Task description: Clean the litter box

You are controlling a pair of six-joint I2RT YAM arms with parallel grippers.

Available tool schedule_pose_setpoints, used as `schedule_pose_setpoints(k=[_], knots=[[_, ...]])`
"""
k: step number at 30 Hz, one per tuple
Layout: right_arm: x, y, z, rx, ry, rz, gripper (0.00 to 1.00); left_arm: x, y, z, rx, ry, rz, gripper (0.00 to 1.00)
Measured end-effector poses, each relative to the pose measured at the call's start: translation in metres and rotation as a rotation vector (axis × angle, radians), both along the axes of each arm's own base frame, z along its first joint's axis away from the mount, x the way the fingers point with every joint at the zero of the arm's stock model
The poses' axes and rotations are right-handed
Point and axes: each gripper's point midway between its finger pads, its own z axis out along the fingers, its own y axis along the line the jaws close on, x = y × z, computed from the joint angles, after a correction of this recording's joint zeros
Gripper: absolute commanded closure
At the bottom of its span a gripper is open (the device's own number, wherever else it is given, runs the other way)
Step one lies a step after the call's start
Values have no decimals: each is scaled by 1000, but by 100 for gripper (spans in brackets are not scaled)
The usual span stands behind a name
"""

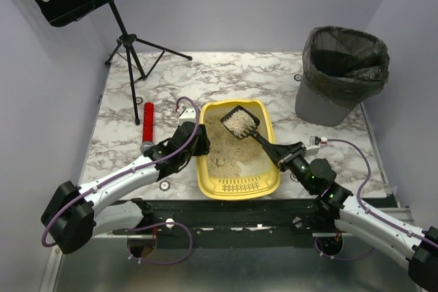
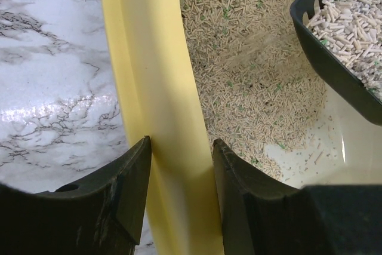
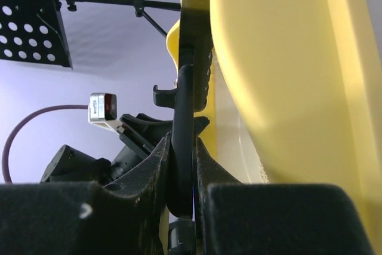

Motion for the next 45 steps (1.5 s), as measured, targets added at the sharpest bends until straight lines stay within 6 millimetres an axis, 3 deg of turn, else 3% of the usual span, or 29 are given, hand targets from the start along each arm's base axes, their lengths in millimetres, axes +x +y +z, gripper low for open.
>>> schedule_pose_setpoints(k=[9, 13, 18, 23, 38, 45], knots=[[-7, 4, -10, -63, 0, 47, 99, 0, 0, 0, 0, 0, 0, 50], [-6, 4, 5, -96, -26, 51, 99, 1, -1, 0, -2, -2, -1, 50], [-5, -7, 23, 43, -82, -7, 99, 3, -3, 0, -8, -5, -2, 50], [-6, -6, 5, 27, -27, -3, 99, 4, -7, -1, -15, -8, -7, 50], [-10, -1, 16, -34, -44, 42, 99, 0, -5, 2, -35, -4, -9, 49], [-14, 7, 0, -46, 4, 86, 99, -3, -4, 2, -38, 4, -12, 50]])
